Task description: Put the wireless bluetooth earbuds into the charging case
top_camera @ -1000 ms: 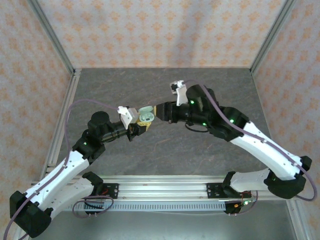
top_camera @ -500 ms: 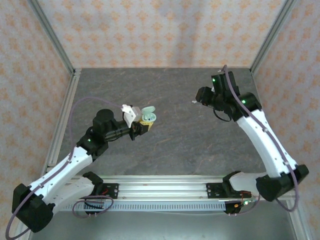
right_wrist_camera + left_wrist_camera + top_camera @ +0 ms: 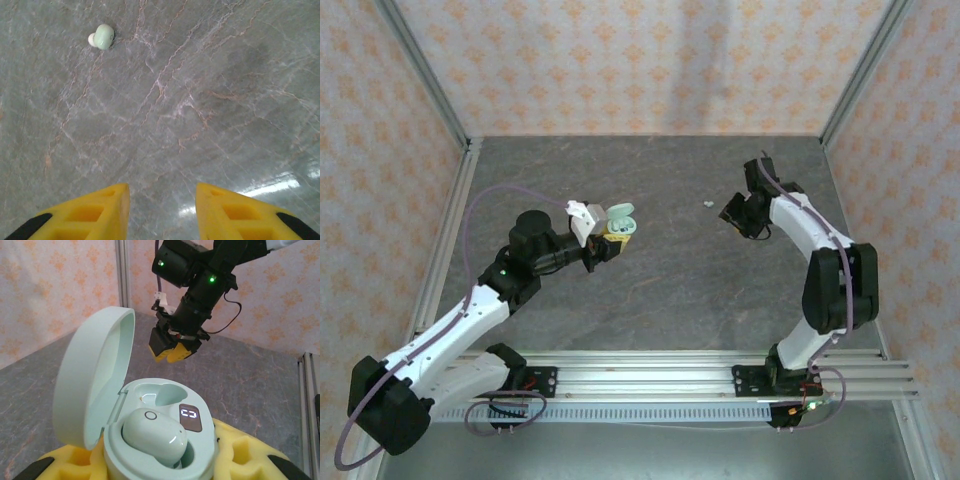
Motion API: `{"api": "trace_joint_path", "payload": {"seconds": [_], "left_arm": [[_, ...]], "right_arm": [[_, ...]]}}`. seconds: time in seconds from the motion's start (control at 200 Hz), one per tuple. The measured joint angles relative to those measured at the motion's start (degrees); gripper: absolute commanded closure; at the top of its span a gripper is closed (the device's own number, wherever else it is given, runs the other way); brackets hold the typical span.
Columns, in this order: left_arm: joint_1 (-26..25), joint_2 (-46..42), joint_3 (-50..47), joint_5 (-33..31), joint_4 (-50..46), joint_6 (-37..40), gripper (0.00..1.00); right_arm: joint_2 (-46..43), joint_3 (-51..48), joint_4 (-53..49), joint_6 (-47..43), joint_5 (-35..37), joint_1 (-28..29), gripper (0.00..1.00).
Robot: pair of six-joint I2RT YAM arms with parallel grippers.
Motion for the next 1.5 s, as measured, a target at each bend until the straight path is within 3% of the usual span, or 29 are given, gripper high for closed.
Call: {"api": "trace_joint_path", "payload": {"seconds": [0.385,0.811,1.501], "left_arm": [[0.0,3.1,3.6,-0.4,-0.1,0.1,0.93],[0.0,5.5,4.5,-1.1,0.0,0.2,0.93],[0.0,5.6,4.5,-1.7,0.0,0.0,0.93]], "right_arm": [[9.7,0.7,8.6,3.8,0.7,-0.7,0.67],[21.8,15.8,10.5,4.7,0.2,-0.8,0.64],[28.0,20.3,9.6,4.6,-0.2,2.1,0.64]]}}
